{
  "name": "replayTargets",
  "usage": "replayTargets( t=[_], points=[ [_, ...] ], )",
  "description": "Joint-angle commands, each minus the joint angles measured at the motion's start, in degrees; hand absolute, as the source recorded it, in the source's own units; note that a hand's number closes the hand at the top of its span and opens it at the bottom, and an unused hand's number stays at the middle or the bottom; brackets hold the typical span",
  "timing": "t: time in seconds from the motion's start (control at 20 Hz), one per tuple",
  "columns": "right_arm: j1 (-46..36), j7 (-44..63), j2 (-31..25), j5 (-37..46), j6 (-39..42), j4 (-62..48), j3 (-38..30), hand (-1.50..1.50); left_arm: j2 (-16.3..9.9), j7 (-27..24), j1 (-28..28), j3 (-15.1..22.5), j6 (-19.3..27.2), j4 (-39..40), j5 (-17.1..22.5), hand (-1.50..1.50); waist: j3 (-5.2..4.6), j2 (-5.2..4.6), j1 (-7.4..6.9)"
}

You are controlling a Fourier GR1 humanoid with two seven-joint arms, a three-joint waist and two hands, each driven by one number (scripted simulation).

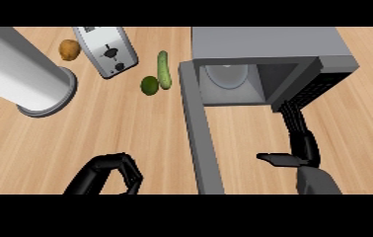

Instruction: Pick up the milk, place it into the microwave and close the microwave

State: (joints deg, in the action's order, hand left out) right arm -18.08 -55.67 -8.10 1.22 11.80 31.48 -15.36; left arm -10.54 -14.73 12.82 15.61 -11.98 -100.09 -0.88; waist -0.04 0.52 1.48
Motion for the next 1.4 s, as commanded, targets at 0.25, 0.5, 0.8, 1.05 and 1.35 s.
replayTargets(
  t=[0.25,0.5,0.8,1.05,1.35],
  points=[
    [13.75,4.97,-2.52,-5.33,8.21,20.68,2.27,-1.5,0.57,-0.72,-4.06,11.17,-0.1,7.6,-13.83,1.5,-0.12,-0.06,0.49],
    [24.12,11.3,-3.57,-9.93,9.87,37.56,2.91,-1.5,8.32,4.32,-9.54,15.71,1.7,12.42,-16.24,1.5,-0.09,-0.18,0.5],
    [31.15,20.93,-2.68,-15.15,9.89,55.24,3.71,-1.5,10.4,-0.43,-18.48,19.78,7.15,26.54,-13.56,1.5,-0.06,-0.49,-0.03],
    [34.3,23.85,-6.24,-20.62,16.17,60.01,2.39,-1.5,10.49,-3.0,-24.99,31.54,18.29,36.08,-6.98,1.5,-0.1,-0.71,0.89],
    [35.55,27.01,-5.63,-21.46,15.85,67.17,4.54,-1.5,10.51,1.92,-36.65,39.84,30.04,38.76,2.84,1.5,-0.2,-1.16,4.16]
  ],
)
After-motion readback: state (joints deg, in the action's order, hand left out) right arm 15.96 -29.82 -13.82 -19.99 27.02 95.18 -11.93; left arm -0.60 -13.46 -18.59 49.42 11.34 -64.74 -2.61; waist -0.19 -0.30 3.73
